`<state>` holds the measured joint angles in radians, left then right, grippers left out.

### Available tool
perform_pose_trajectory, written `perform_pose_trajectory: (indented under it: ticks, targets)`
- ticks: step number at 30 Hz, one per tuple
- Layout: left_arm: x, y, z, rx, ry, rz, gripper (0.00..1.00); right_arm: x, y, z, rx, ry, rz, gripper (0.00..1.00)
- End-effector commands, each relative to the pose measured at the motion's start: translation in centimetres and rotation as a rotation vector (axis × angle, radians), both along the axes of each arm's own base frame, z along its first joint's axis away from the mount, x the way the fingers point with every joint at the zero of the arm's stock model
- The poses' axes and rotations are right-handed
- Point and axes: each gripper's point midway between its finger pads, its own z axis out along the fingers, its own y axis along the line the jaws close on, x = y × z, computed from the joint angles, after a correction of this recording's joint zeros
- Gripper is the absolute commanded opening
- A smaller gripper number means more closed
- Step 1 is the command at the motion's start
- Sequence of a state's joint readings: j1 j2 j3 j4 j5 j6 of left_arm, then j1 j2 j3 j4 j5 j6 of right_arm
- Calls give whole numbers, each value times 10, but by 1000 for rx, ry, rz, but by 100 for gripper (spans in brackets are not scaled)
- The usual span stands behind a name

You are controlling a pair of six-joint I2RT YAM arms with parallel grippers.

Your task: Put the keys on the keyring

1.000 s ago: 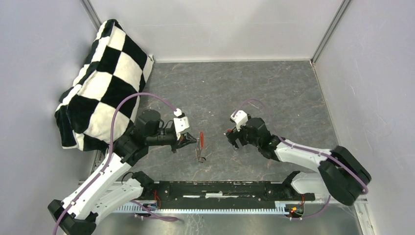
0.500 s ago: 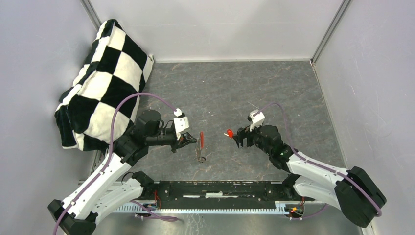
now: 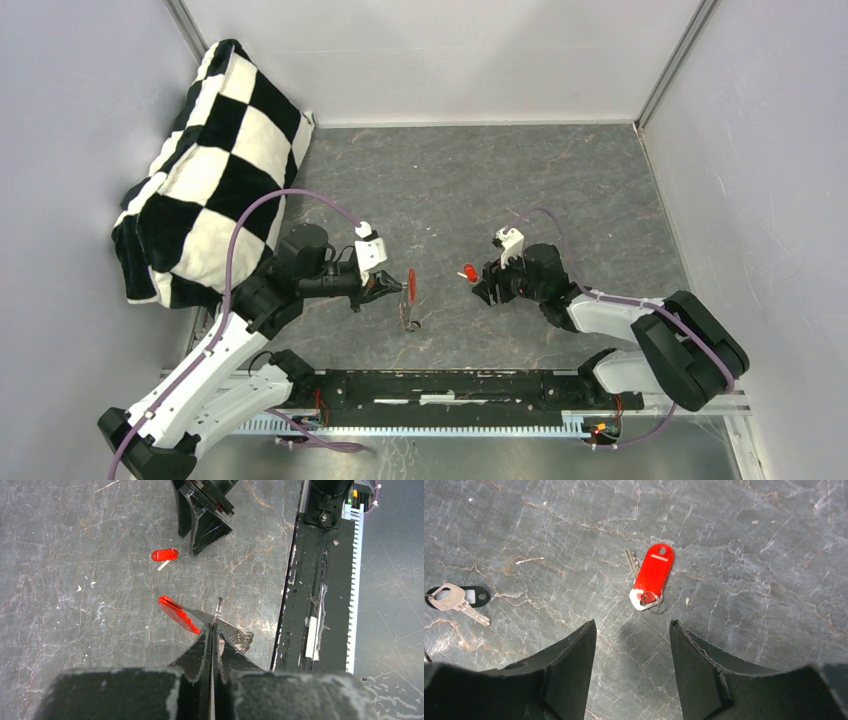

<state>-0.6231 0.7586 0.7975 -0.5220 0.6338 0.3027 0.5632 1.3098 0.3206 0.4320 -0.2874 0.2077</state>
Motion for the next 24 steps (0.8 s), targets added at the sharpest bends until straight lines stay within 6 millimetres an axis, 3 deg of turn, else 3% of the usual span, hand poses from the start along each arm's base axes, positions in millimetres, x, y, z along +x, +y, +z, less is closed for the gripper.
perform_pose_trajectory:
  ticks: [1,7,14,20,24]
  targets:
    - [1,-6,24,-68,-14,1,2,16,7,14,37,-100,37,62]
    - [1,-6,25,-69,-18,1,2,29,2,5,-19,-111,23,58]
    - [2,-6,26,-70,-18,1,2,30,3,-6,-38,-91,32,51]
    - [3,-6,27,-69,-18,3,2,28,8,-8,-25,-75,59,28]
    - [3,-6,26,-67,-17,5,2,27,8,-6,-20,-78,63,18]
